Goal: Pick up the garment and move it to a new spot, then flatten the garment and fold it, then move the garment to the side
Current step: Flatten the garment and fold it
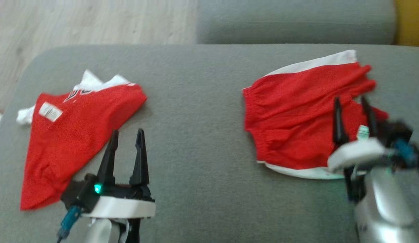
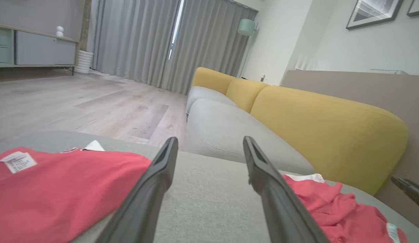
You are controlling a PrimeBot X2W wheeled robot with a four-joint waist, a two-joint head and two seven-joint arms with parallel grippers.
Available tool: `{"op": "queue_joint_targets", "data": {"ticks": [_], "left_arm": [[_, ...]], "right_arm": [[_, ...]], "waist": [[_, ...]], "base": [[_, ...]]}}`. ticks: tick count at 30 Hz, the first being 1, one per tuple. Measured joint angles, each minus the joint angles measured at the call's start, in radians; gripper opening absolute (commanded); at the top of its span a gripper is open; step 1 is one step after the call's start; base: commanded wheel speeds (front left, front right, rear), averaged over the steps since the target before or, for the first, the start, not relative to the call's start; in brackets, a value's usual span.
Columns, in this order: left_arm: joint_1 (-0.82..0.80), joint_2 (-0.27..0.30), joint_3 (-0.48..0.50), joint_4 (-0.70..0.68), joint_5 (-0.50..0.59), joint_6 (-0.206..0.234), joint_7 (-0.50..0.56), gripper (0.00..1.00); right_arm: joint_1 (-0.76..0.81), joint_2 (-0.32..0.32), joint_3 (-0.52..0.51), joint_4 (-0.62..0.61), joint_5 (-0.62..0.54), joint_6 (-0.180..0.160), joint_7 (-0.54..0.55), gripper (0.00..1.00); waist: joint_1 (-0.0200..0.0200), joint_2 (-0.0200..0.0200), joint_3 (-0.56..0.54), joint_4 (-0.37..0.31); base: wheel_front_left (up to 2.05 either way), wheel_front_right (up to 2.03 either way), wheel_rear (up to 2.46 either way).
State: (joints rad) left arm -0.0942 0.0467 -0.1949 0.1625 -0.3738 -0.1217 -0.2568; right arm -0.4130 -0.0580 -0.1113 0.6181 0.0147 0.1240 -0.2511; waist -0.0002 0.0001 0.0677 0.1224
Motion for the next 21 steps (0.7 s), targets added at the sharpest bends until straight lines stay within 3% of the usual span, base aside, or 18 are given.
{"op": "queue_joint_targets", "data": {"ticks": [4,9,17,21], "left_arm": [[0.027,0.000,-0.003,0.003,0.005,0.000,0.000,1.00],[0.028,0.000,-0.022,0.016,0.005,0.000,0.000,1.00],[0.026,0.001,-0.052,0.053,0.016,-0.002,0.000,1.00],[-0.010,0.005,-0.142,0.105,0.036,-0.003,0.000,1.00]], "right_arm": [[0.155,0.005,0.072,-0.087,0.092,0.000,0.000,1.00],[0.267,0.006,0.103,-0.168,0.121,0.000,0.000,1.00],[0.281,0.010,0.108,-0.259,0.137,0.000,0.000,1.00],[0.281,0.010,0.095,-0.288,0.136,0.000,0.000,1.00]], "waist": [[0.0000,0.0000,-0.034,-0.053],[0.0000,0.0000,-0.053,-0.100],[0.0002,0.0000,-0.013,-0.126],[0.0003,0.0000,0.020,-0.133]], "base": [[0.00,0.00,0.00],[0.00,0.00,0.00],[0.00,0.00,0.00],[0.00,0.00,0.00]]}}
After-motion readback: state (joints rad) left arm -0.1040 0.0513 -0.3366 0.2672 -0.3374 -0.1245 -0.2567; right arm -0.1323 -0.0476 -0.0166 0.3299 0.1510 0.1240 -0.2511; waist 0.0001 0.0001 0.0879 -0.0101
